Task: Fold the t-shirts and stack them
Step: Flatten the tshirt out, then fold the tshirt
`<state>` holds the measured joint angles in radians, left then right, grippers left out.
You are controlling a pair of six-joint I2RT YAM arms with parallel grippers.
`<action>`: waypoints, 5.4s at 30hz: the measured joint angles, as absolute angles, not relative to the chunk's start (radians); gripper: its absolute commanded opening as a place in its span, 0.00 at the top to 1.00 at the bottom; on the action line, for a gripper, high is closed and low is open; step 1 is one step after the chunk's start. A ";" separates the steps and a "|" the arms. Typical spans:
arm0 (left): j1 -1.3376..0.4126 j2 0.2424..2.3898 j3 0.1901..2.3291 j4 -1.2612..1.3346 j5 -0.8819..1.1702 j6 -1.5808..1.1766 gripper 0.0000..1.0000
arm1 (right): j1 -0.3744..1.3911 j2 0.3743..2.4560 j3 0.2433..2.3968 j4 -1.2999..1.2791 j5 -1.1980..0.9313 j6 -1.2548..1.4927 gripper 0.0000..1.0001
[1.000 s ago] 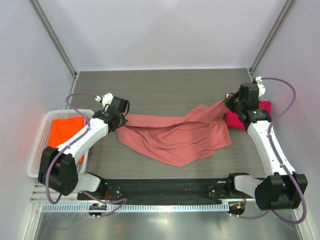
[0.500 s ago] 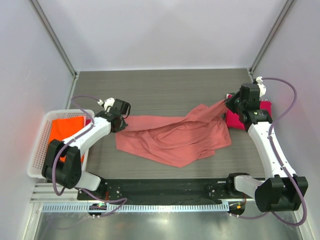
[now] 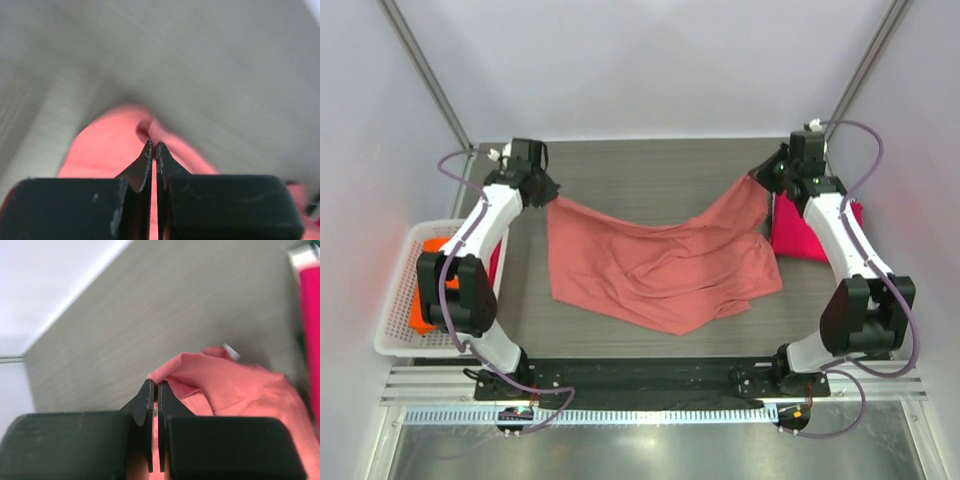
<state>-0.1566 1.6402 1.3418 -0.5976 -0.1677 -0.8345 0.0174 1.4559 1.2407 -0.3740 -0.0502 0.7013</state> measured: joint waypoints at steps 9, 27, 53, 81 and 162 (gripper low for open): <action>-0.143 1.647 1.894 -0.747 -0.096 -0.794 1.00 | 0.017 1.528 1.745 -0.410 -0.228 0.666 0.99; -0.135 0.822 1.863 -0.795 -0.050 -0.771 1.00 | 0.017 0.684 1.876 -0.472 -0.225 0.508 0.99; 0.057 1.694 2.115 -0.764 0.087 -0.860 1.00 | 0.014 1.823 2.212 -0.572 -0.333 0.640 0.99; 0.200 1.272 1.119 -0.324 0.310 -0.881 1.00 | -0.187 1.149 1.024 -0.093 -0.576 0.799 0.99; 0.072 1.286 0.737 -0.337 -0.080 -1.016 1.00 | -0.037 1.410 1.137 -0.449 -0.159 0.519 0.99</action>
<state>0.0719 1.2861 0.7372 -0.3370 -0.0795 -1.0164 -0.0372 1.4097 1.1366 -0.4488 -0.1585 0.5194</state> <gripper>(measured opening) 0.008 0.042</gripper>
